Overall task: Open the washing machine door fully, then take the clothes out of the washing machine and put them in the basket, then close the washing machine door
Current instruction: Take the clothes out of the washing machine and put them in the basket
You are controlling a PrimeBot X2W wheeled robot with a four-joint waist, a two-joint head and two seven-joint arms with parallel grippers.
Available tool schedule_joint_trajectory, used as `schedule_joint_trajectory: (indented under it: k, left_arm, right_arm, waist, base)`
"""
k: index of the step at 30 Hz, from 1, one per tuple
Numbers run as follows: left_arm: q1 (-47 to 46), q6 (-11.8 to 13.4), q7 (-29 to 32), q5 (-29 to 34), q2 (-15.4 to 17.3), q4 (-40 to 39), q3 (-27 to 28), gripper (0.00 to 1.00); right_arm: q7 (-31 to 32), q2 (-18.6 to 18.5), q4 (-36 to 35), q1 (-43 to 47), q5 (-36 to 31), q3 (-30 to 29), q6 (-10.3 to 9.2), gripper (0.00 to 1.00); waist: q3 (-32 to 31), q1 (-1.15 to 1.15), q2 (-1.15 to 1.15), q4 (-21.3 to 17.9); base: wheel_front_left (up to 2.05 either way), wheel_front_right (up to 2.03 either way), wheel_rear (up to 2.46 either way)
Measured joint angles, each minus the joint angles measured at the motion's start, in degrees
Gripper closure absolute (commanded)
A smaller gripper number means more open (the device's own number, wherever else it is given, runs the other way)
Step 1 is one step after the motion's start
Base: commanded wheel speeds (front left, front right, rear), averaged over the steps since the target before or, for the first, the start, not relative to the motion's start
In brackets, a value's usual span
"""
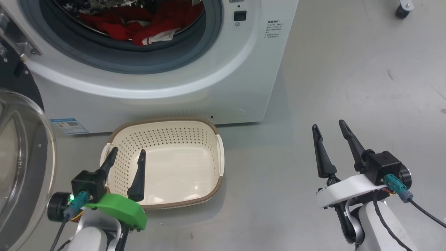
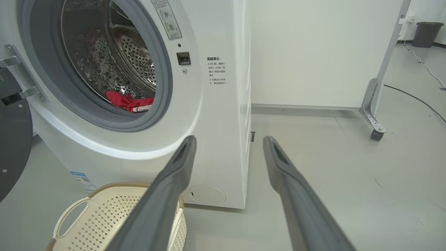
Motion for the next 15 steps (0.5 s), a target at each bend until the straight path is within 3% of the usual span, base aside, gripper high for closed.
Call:
schedule_joint_trajectory:
  k: [9, 15]
  left_arm:
    - [-8.2, -2.7, 5.5, -3.8, 0.0, 5.7, 0.7, 0.00]
    - [-15.7, -4.0, 9.1, -4.2, 2.0, 8.3, 1.3, 0.00]
  right_arm:
    - [0.0, 0.0, -1.9, -3.3, 0.1, 1.2, -0.54, 0.00]
    - [0.0, -0.1, -3.4, -6.1, 1.6, 3.0, -1.02, 0.00]
  waist:
    - [6.9, 0.00, 0.00, -1.4]
    - [11.6, 0.00, 0.00, -3.0]
  base:
    - [0.00, 0.00, 0.00]
    - [0.00, 0.00, 0.00]
